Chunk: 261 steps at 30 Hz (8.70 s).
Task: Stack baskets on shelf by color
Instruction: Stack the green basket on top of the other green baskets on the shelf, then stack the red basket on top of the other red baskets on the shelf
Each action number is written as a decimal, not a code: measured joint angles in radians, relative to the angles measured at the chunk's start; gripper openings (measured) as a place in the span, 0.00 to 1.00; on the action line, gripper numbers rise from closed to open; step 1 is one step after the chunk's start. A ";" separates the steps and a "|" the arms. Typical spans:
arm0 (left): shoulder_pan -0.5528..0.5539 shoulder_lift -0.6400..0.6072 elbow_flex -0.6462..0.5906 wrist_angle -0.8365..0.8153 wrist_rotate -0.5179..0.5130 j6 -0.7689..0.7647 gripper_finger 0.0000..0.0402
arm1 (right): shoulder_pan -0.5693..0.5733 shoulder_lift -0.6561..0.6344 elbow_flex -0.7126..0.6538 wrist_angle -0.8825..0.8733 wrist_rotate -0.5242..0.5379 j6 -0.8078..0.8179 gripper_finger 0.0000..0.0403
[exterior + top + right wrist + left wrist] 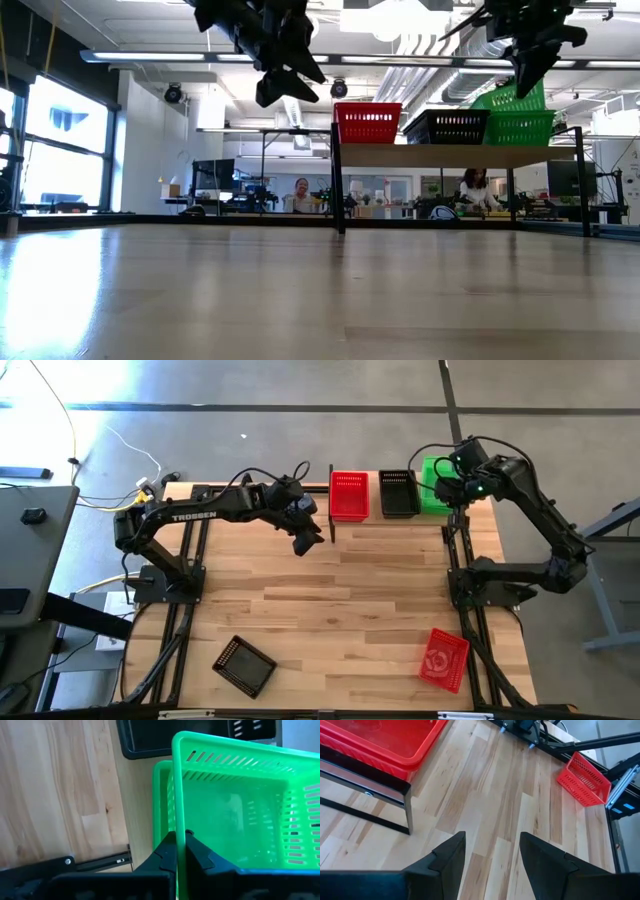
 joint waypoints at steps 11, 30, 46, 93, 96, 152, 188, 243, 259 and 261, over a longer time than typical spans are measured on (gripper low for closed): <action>0.000 0.000 0.000 0.000 0.000 -0.002 0.44 | 0.000 -0.003 0.000 -0.003 0.015 0.064 0.21; 0.000 0.000 0.000 0.001 0.000 -0.002 0.44 | 0.001 -0.006 0.000 -0.039 -0.044 0.245 0.28; 0.000 0.000 0.000 0.001 0.000 0.001 0.44 | 0.001 0.091 0.000 -0.101 0.153 0.320 0.28; -0.074 -0.131 0.000 -0.331 -0.087 -0.021 0.44 | 0.609 -0.088 0.000 -0.159 -0.001 1.240 0.28; -0.103 -0.132 0.000 -0.366 -0.088 0.005 0.44 | 0.687 -0.088 0.000 -0.159 -0.001 1.353 0.28; -0.587 -0.131 0.000 -0.427 -0.121 -0.001 0.44 | 1.710 0.346 0.000 -0.151 -0.068 2.143 0.28; -0.586 -0.130 0.000 -0.415 -0.237 -0.123 0.44 | 1.794 0.057 -0.628 0.397 -0.150 2.184 0.28; -0.644 -0.129 0.000 -0.017 -0.248 0.389 0.44 | 1.292 0.288 -0.158 0.475 -0.022 2.281 0.00; -0.688 -0.116 0.001 -0.122 -0.295 0.534 0.44 | 1.156 0.513 0.130 0.404 -0.104 2.041 0.00; -0.690 -0.108 0.001 -0.129 -0.299 0.533 0.44 | 1.143 0.533 0.151 0.399 -0.105 2.023 0.00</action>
